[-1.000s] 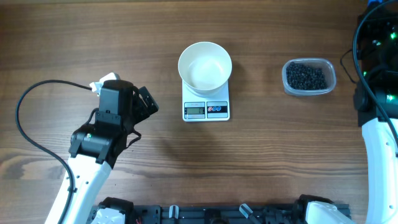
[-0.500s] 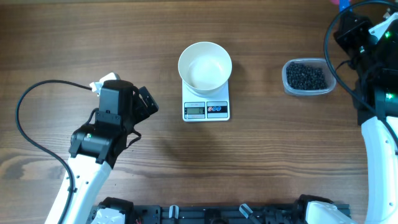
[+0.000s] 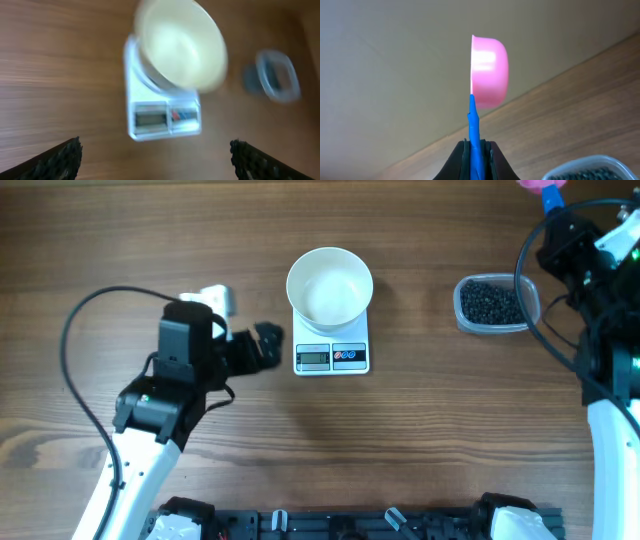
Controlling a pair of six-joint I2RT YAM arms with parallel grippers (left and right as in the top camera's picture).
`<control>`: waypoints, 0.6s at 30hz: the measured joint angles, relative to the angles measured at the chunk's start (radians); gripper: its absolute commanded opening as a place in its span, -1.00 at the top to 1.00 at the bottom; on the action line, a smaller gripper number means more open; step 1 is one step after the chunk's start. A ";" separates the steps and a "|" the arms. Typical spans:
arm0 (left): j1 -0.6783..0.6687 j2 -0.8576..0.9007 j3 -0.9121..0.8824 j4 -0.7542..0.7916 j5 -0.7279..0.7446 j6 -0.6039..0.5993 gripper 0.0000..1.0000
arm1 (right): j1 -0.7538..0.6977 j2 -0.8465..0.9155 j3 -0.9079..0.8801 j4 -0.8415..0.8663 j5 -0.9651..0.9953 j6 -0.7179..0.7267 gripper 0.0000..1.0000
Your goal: Scoop item into bowl and weigh 150g on scale
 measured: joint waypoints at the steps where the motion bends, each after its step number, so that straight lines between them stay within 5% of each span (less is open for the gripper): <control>1: -0.021 0.000 0.000 -0.008 0.020 0.034 -1.00 | 0.000 -0.005 0.000 -0.014 0.000 -0.006 0.91; 3: -0.118 -0.002 0.000 -0.017 0.009 0.096 -0.99 | 0.000 -0.009 0.000 -0.055 -0.003 -0.018 0.91; 9: -0.390 -0.006 0.000 -0.076 -0.372 0.058 -1.00 | 0.000 -0.009 0.000 -0.099 -0.006 -0.019 0.91; 18: -0.420 -0.025 0.000 -0.078 -0.503 0.045 -1.00 | 0.000 -0.009 0.000 -0.106 -0.029 -0.022 0.92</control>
